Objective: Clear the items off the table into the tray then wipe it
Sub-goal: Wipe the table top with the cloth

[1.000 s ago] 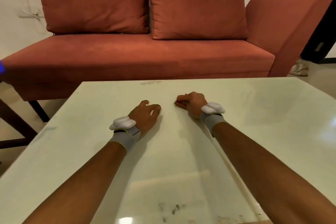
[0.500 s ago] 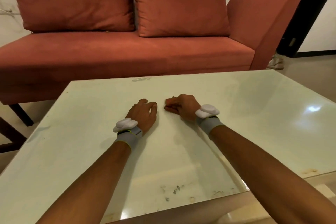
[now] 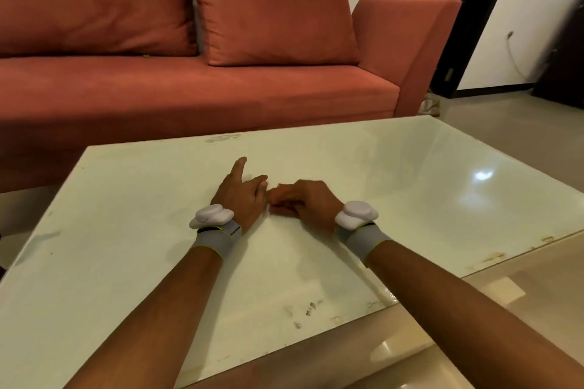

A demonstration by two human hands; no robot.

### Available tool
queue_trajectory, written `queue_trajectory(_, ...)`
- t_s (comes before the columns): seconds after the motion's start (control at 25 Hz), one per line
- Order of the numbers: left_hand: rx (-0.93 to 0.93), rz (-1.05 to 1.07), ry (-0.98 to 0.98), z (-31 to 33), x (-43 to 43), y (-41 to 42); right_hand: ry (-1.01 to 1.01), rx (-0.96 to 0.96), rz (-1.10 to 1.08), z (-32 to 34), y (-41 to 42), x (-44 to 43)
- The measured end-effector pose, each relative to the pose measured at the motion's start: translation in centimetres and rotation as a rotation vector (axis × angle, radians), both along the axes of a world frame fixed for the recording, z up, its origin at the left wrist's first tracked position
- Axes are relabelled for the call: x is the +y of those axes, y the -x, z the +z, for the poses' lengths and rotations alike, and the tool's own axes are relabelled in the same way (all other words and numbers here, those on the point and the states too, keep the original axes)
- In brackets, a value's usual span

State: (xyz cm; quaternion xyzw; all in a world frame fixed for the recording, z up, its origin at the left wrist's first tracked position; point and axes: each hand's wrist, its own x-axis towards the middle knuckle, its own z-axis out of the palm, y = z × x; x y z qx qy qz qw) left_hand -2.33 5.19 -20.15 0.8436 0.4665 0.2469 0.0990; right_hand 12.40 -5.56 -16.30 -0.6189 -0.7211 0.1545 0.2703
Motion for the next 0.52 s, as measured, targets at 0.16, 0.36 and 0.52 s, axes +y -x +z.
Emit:
queue_trajectory(0.16,0.012,-0.021,-0.085,0.0,-0.4,0.1,0.027,-0.157,0.232,1.4,-1.5,-7.1)
queue_trajectory(0.36,0.173,-0.155,-0.253,0.5,-1.5,-0.1,-0.074,-0.004,-0.274,0.5,-3.8,-4.9)
queue_trajectory(0.52,0.079,-0.029,-0.034,0.2,-3.3,-0.3,-0.091,0.059,-0.027,0.5,2.8,-7.3)
